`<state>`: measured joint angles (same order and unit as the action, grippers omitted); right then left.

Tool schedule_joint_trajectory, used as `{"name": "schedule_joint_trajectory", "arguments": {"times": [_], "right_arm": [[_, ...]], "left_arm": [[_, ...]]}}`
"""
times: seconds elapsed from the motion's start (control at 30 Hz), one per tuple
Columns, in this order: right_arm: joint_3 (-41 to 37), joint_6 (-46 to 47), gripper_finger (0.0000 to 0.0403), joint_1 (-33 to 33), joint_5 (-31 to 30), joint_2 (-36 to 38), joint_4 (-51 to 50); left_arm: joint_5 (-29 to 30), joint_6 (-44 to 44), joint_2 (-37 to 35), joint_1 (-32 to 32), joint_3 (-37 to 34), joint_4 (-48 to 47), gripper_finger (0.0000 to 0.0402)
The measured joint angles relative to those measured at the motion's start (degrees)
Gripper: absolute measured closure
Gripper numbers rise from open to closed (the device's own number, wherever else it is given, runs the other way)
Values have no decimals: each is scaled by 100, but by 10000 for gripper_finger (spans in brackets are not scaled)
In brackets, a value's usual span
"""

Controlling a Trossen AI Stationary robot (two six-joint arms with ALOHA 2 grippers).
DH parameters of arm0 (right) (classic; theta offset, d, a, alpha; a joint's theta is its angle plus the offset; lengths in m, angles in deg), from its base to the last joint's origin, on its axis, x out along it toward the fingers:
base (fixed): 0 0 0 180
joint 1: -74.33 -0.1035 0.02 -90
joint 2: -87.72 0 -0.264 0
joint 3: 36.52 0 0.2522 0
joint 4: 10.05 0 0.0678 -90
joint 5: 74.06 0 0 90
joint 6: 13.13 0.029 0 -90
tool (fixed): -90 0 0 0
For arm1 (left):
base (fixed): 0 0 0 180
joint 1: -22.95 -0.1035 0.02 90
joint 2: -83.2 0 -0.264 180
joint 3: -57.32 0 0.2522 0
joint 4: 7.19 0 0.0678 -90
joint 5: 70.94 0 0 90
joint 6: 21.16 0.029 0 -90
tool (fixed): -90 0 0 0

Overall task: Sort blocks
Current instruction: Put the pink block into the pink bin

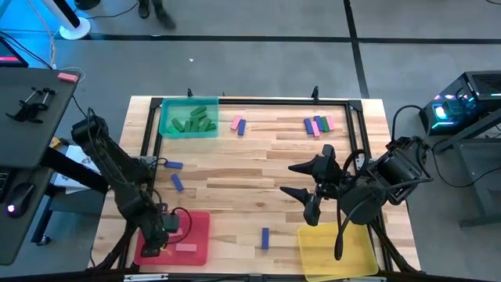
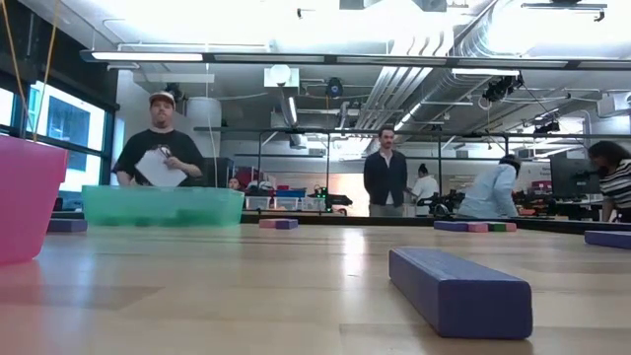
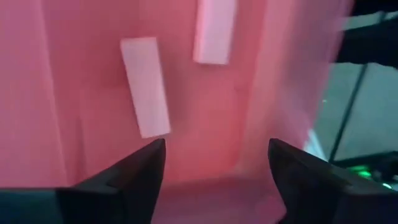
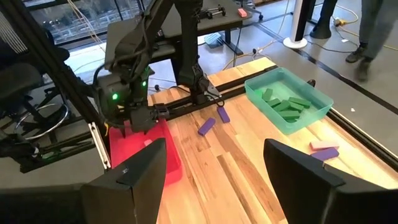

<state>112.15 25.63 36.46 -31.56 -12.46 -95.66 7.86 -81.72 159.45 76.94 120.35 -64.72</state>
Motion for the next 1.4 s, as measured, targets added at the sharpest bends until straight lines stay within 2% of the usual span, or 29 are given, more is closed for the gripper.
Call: {"name": "schedule_joint_trajectory", "arguments": {"times": [0.07,0.2,0.4,0.5,0.6,0.63,0.73,0.83,0.97,1.03,1.17,1.33,1.4], "right_arm": [[0,72,160,4,0,0,1],[0,395,160,108,-4,0,2],[1,1063,160,478,-189,0,-211],[2,2053,160,858,-178,0,-943],[-138,3182,160,1381,6,11,-1893],[-275,3231,160,1601,182,25,-1825],[-721,2817,160,2276,871,111,-1545],[-1139,2736,160,3013,1546,138,-1850],[-1992,2374,160,3959,2505,127,-1552],[-2496,1974,160,4372,3138,129,-1031],[-3567,1488,160,5107,4225,118,-365],[-4673,1923,160,5720,4272,149,-1548],[-5055,1926,160,5901,4218,280,-1718]], "left_arm": [[75,286,-237,-155,141,-108,127],[614,950,-898,-768,556,-563,125],[2108,2595,-1687,-2279,1181,-997,124],[2372,3536,-1890,-3207,1185,-898,124],[1894,4259,-1943,-4148,1016,-747,124],[1631,4446,-1949,-4422,893,-580,124],[680,4806,-1992,-5130,427,315,124],[-110,4814,-1976,-5674,-32,1708,124],[-933,4232,-1882,-6112,-543,3761,124],[-1204,3947,-1842,-6239,-662,4370,124],[-1428,3839,-1883,-6358,-708,4653,124],[-1441,4043,-2076,-6382,-712,4363,124],[-1439,4133,-2161,-6379,-712,4253,124]]}}
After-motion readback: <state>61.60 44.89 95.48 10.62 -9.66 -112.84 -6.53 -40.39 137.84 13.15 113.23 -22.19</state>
